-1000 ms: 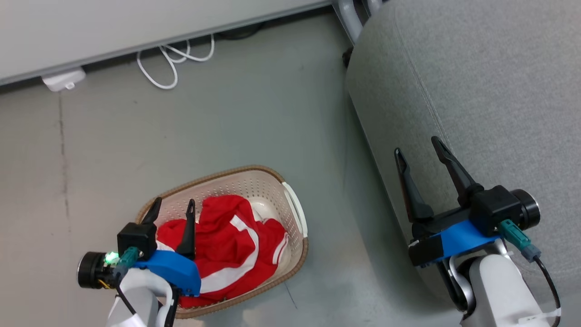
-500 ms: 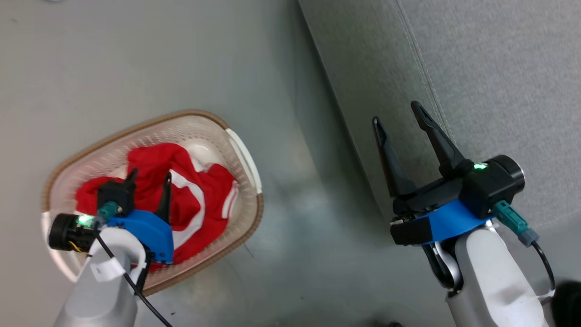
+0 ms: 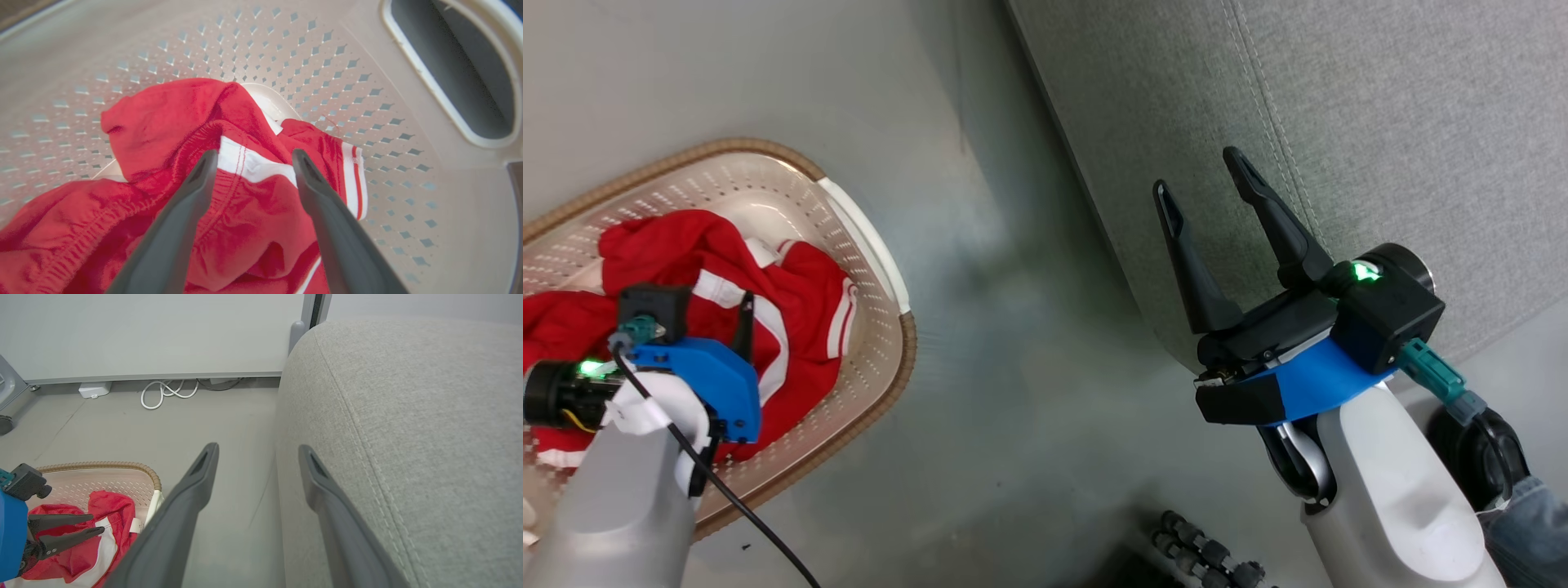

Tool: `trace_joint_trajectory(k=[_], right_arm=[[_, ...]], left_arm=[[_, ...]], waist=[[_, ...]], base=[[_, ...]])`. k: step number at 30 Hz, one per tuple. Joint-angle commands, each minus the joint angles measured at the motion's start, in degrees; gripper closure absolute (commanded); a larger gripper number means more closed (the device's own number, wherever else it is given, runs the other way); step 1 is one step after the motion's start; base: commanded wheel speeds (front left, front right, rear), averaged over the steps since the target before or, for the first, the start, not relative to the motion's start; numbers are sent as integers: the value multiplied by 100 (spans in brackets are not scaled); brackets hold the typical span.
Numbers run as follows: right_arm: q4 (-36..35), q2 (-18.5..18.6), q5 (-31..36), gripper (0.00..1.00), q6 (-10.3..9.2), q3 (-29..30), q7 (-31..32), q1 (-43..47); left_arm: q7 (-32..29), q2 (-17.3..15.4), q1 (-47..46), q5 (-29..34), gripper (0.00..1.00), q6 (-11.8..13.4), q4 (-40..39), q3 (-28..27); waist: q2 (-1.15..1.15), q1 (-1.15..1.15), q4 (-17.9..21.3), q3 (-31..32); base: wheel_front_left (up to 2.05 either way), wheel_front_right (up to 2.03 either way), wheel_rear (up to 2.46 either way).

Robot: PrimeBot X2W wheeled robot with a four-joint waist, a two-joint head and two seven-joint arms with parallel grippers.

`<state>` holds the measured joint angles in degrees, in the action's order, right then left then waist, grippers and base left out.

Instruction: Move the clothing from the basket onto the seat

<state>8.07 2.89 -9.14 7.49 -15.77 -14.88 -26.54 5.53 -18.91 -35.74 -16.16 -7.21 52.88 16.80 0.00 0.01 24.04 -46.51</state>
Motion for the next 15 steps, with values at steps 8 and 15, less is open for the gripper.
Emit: trace_joint_trajectory(k=[8, 15], right_arm=[[-170, -2, -137, 0, 1, -34, -38, -76], [-263, -2, -89, 0, 1, 24, -37, -6]], left_arm=[[-232, -171, -344, -44, 0, 124, 290, -34], [-483, -130, -530, -44, 0, 330, 588, 19]], waist=[[0, -1, 138, -307], [0, -1, 74, -411]], base=[[0, 0, 0], [0, 0, 0]])
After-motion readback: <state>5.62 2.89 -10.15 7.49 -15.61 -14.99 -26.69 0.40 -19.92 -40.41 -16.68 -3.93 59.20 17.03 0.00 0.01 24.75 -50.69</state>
